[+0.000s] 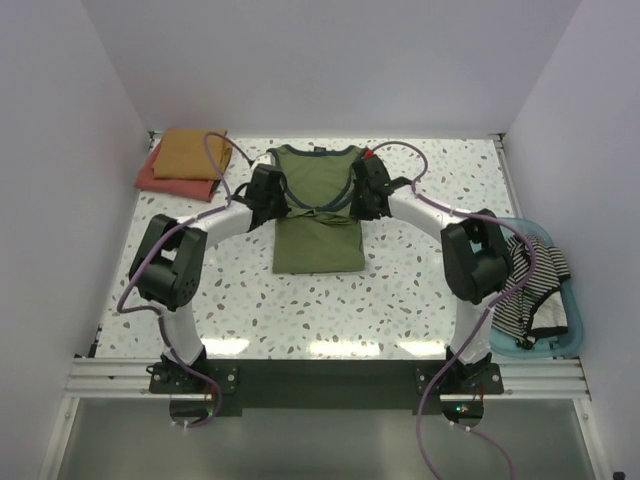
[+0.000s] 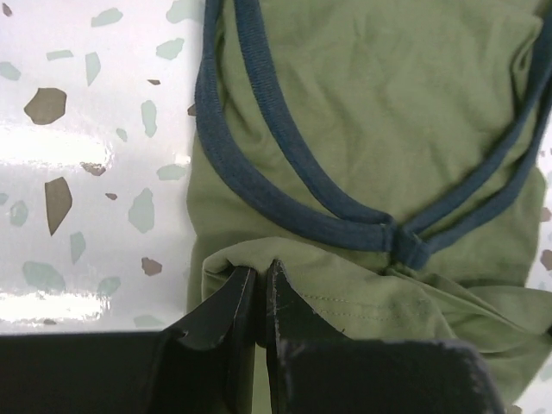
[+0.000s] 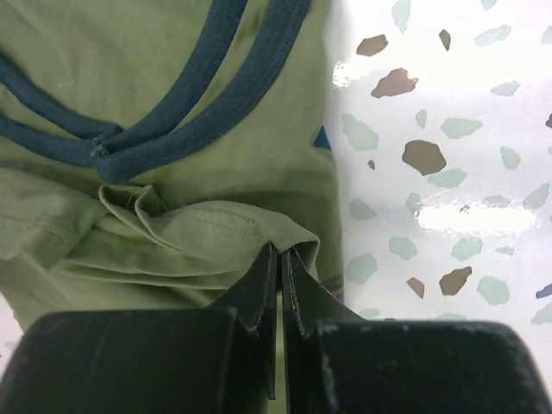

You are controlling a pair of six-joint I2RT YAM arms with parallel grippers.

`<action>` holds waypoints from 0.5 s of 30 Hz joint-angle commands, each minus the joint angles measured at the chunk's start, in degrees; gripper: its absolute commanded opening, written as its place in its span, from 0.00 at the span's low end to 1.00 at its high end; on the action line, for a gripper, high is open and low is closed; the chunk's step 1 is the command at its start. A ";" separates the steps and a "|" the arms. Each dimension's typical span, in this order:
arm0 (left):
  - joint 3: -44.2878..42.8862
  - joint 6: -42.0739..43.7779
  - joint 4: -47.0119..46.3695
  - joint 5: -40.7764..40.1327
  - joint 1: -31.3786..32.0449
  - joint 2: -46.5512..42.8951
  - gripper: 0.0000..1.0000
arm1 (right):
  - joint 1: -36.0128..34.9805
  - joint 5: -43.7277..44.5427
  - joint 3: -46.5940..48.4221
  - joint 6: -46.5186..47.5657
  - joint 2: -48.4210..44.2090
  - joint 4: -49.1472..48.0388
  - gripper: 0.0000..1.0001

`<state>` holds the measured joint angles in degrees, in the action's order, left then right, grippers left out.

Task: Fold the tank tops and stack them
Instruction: Fold the tank top

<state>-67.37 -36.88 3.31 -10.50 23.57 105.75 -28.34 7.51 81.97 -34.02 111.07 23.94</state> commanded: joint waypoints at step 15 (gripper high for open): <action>-1.62 2.96 -6.91 6.37 -3.18 1.04 0.14 | 4.17 -5.49 1.70 -0.43 -3.12 -5.56 0.00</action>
<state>-67.92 -35.75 0.40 -4.58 21.04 109.08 -25.15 3.03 84.16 -34.33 111.35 21.37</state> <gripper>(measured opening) 0.148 0.014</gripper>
